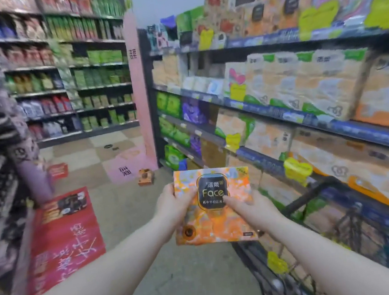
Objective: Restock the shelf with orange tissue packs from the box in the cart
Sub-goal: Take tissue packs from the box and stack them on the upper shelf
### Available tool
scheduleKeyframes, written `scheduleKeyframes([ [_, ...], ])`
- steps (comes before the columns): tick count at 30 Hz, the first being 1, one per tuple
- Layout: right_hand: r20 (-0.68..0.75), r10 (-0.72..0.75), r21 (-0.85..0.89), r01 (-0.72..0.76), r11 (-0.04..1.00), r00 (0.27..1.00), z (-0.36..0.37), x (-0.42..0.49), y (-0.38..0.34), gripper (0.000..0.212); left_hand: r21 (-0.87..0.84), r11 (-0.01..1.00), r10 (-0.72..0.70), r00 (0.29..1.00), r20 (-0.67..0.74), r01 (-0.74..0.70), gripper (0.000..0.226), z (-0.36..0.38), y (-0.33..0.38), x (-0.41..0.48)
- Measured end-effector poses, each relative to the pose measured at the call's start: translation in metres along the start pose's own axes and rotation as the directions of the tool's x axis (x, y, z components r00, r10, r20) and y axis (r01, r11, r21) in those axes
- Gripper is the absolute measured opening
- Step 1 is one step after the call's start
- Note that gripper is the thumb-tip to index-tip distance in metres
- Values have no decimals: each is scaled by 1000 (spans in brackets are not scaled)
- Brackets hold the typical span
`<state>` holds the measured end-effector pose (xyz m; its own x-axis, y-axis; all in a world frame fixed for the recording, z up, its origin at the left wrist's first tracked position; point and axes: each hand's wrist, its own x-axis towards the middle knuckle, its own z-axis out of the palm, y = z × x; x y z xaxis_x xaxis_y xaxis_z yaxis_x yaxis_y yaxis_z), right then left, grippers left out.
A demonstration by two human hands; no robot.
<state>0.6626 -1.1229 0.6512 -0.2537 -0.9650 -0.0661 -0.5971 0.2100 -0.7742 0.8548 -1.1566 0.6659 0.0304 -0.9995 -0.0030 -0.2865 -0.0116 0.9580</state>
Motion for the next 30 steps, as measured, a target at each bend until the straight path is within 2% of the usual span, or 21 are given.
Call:
scheduleKeyframes([
  [2, 17, -5, -5, 5, 1000, 1000, 19, 9, -23, 38, -15, 1000, -3, 1000, -27, 2, 48, -27, -6, 16],
  [3, 17, 9, 2, -9, 1000, 1000, 27, 16, -33, 35, -31, 1000, -1, 999, -33, 0, 48, -38, -9, 26],
  [4, 14, 10, 3, -10, 1000, 1000, 35, 22, -42, 38, -48, 999, 5, 999, -37, -6, 47, -46, -11, 36],
  [7, 1, 5, -39, -5, 999, 1000, 54, 53, -58, 80, -74, 997, -8, 1000, -28, 6, 39, -58, -21, 66],
  [8, 9, 7, -47, -7, 999, 1000, 59, 66, -62, 85, -81, 997, -15, 999, -28, 13, 34, -61, -23, 75],
  [11, 30, 10, -55, -8, 998, 999, 74, 108, -86, 72, -95, 995, -32, 999, -36, 29, 20, -74, -29, 117],
  [12, 26, -9, -44, 10, 999, 1000, 80, 126, -96, 74, -86, 996, -24, 999, -47, 20, 18, -81, -29, 136],
  [14, 24, -52, -22, 53, 998, 998, 95, 166, -115, 75, -72, 997, 8, 997, -72, -13, 22, -95, -27, 178],
  [17, 28, -92, -1, 92, 996, 995, 106, 227, -143, 58, -48, 998, 32, 996, -88, -37, 25, -106, -17, 246],
  [20, 20, -134, -9, 134, 991, 991, 94, 287, -173, 56, -38, 996, 71, 993, -97, -75, 26, -107, 7, 311],
  [24, -5, -183, -23, 183, 983, 983, 69, 354, -207, 44, -76, 984, 153, 983, -100, -160, 21, -100, 43, 384],
  [26, -12, -189, -14, 189, 982, 982, 63, 383, -215, 49, -96, 980, 165, 981, -100, -175, 18, -93, 51, 417],
  [30, -59, -149, -35, 147, 989, 987, 36, 425, -222, 56, -106, 969, 215, 974, -66, -221, 47, -65, 65, 477],
])
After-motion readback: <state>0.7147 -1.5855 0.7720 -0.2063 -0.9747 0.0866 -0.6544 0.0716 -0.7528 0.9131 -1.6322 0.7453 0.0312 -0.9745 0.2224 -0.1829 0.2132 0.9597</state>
